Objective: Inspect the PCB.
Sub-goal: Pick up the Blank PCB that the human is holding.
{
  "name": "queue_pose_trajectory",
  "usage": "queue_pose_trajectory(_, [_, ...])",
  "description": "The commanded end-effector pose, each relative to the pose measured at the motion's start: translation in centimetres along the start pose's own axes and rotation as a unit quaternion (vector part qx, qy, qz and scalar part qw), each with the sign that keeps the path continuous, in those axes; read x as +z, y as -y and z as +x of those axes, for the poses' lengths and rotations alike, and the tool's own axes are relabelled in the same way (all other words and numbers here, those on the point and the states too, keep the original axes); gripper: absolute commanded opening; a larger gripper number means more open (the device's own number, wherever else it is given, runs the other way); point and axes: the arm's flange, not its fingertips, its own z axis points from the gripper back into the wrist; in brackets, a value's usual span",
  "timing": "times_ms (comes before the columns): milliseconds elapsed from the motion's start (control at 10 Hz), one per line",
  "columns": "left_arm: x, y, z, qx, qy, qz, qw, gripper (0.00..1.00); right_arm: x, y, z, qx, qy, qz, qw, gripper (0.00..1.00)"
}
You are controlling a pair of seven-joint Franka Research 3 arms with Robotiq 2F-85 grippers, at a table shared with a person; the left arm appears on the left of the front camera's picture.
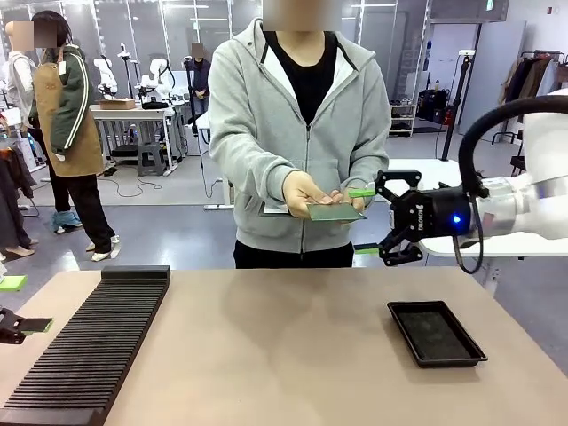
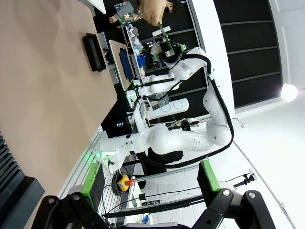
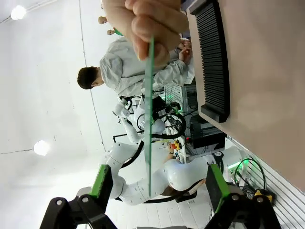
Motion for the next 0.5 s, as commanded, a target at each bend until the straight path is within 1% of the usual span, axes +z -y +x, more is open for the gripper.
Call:
queue_pose_trajectory(0, [0.0,0.1,0.1,-0.002,0.001,0.002,1.0,1.0,-1.8,-0.9,1.7,-0.026,-0.002,-0.016,1.0,1.0])
queue_pose_trajectory(200, [0.0,0.1,0.1,-0.002,0.001,0.002,1.0,1.0,-3.1,-1.2,3.2,-0.02,-0.017,-0.019,0.999,1.0])
queue_pose_trajectory(400, [0.0,0.1,0.1,-0.002,0.001,0.002,1.0,1.0,-4.1,-0.9,4.7,-0.043,-0.041,-0.009,0.998,1.0])
